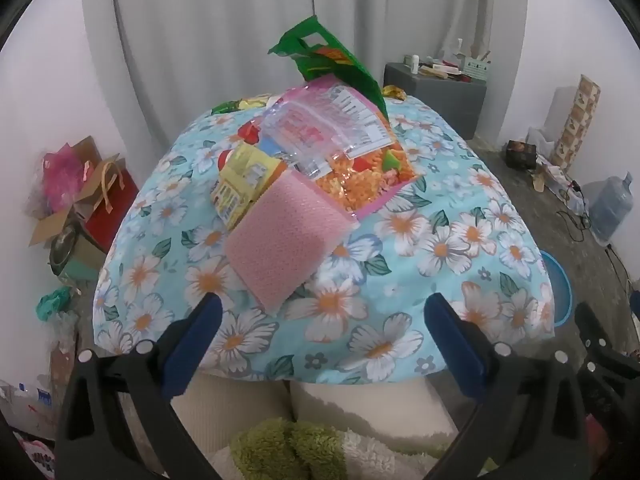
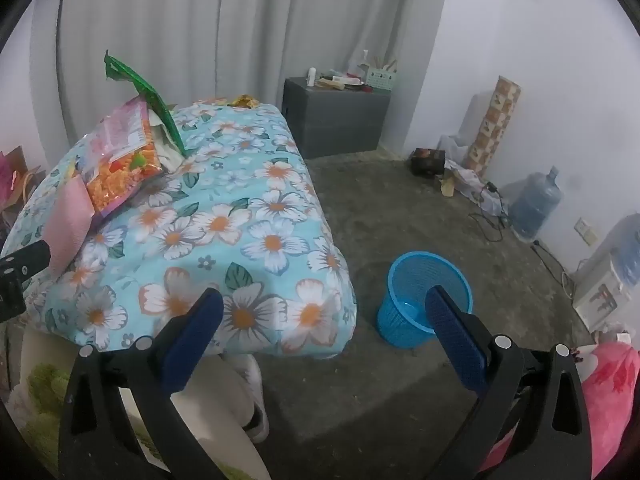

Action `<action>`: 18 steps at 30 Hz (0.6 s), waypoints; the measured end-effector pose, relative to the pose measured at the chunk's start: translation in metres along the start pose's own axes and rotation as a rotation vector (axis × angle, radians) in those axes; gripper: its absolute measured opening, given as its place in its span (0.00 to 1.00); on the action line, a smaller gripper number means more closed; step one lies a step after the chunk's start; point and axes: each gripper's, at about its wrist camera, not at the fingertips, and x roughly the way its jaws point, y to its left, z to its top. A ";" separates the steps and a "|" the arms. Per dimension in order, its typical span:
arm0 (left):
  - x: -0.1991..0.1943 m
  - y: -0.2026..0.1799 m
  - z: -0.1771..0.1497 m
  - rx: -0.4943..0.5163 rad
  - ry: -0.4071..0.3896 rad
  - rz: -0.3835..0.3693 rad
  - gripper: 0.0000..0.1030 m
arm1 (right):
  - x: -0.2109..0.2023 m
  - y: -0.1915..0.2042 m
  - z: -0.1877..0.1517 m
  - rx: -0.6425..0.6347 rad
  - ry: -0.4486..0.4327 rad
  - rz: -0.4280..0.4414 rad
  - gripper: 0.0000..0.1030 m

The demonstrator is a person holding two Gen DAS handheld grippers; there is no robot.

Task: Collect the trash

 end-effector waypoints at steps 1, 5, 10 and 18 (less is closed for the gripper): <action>0.000 0.000 0.000 0.002 -0.002 -0.001 0.96 | -0.001 0.000 0.000 0.000 -0.001 -0.001 0.94; 0.000 0.007 0.000 0.003 -0.003 0.007 0.96 | 0.000 -0.002 -0.002 0.000 -0.003 -0.003 0.94; 0.002 0.006 0.000 0.001 -0.005 0.015 0.96 | 0.000 -0.006 -0.002 0.007 0.001 0.003 0.94; 0.003 0.013 -0.003 -0.015 -0.002 0.017 0.96 | 0.000 -0.012 -0.003 0.005 0.003 0.000 0.94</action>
